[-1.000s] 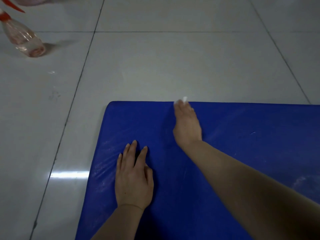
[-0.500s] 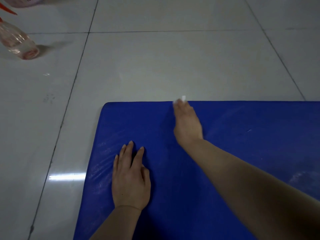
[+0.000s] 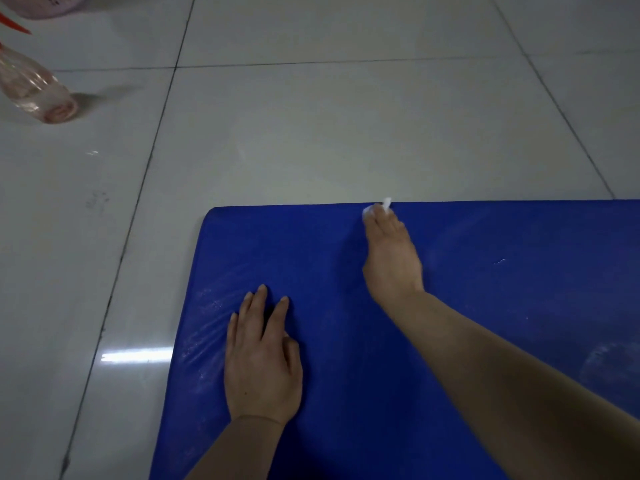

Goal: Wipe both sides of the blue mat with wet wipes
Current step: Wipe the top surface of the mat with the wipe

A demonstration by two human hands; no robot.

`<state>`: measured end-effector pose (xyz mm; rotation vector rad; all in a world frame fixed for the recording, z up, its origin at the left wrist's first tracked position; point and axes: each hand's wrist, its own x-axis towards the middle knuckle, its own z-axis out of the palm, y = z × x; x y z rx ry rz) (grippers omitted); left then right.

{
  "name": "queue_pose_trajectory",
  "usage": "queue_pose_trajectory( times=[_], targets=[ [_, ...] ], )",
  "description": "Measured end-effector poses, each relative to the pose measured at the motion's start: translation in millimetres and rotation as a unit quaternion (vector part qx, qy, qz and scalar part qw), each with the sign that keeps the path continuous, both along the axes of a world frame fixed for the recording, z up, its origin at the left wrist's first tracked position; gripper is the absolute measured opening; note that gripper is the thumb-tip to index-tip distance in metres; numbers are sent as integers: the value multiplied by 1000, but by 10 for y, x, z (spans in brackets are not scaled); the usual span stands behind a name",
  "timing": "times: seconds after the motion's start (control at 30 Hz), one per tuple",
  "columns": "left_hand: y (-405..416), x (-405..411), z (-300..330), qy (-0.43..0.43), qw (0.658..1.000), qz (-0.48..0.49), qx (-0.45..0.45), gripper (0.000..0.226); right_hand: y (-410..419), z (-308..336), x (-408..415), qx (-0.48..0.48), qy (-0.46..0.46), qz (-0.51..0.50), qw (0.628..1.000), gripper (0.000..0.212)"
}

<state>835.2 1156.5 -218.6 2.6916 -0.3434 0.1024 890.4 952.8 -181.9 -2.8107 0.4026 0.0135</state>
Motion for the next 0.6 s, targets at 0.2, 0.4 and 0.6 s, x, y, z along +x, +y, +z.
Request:
queue_pose_trajectory(
  times=[0.2, 0.4, 0.6],
  targets=[
    [14, 1, -14, -6, 1000, 0, -11, 55, 601, -76, 151, 1, 2, 164, 986, 69],
    [-9, -6, -9, -10, 1000, 1, -20, 54, -24, -109, -183, -15, -17, -20, 1000, 69],
    [18, -5, -18, -11, 1000, -11, -22, 53, 595, -150, -159, -13, -21, 68, 997, 67]
  ],
)
